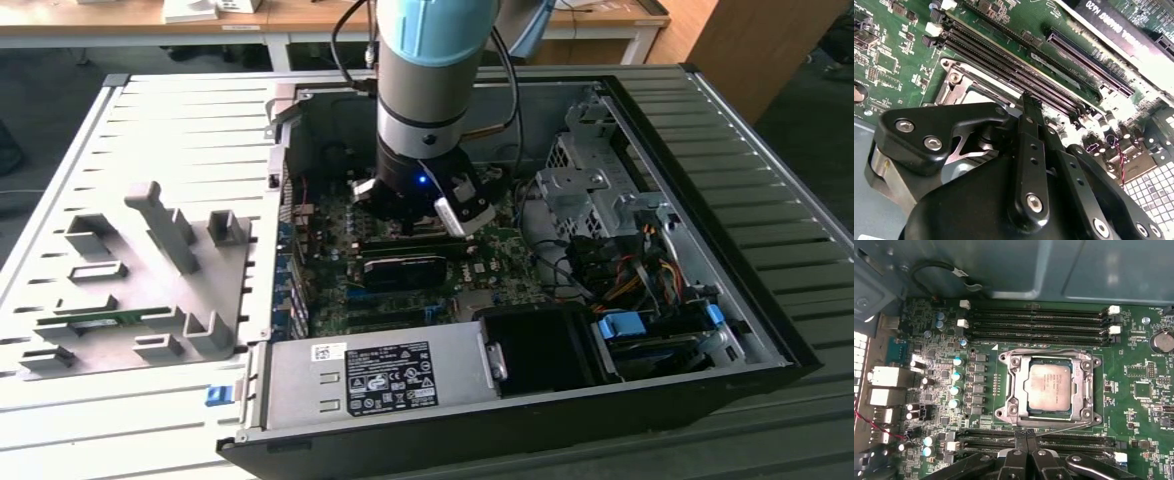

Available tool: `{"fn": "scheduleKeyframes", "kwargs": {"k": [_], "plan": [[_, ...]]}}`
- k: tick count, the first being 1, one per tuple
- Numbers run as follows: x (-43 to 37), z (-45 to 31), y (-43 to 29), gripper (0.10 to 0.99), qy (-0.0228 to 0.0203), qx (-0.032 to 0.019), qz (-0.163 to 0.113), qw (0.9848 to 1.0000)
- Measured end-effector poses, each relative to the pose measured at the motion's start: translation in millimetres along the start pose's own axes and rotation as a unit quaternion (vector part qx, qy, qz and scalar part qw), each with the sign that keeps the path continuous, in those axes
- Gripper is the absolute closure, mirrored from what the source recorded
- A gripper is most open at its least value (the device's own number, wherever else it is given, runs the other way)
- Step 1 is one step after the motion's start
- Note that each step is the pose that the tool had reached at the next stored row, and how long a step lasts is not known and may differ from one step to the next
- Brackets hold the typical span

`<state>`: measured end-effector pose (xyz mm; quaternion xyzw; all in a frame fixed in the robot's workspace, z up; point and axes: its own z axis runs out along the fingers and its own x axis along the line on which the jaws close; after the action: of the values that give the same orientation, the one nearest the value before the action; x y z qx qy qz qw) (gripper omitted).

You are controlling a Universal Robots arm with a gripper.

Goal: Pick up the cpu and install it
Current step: 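Install the second cpu locking lever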

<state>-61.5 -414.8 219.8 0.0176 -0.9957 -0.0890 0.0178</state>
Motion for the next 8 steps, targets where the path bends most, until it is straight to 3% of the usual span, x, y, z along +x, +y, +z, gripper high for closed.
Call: {"fn": "scheduleKeyframes", "kwargs": {"k": [8], "plan": [[-0.2, 9.0, -1.6, 0.980, -0.0001, -0.0023, 0.000, 1.0000]]}}
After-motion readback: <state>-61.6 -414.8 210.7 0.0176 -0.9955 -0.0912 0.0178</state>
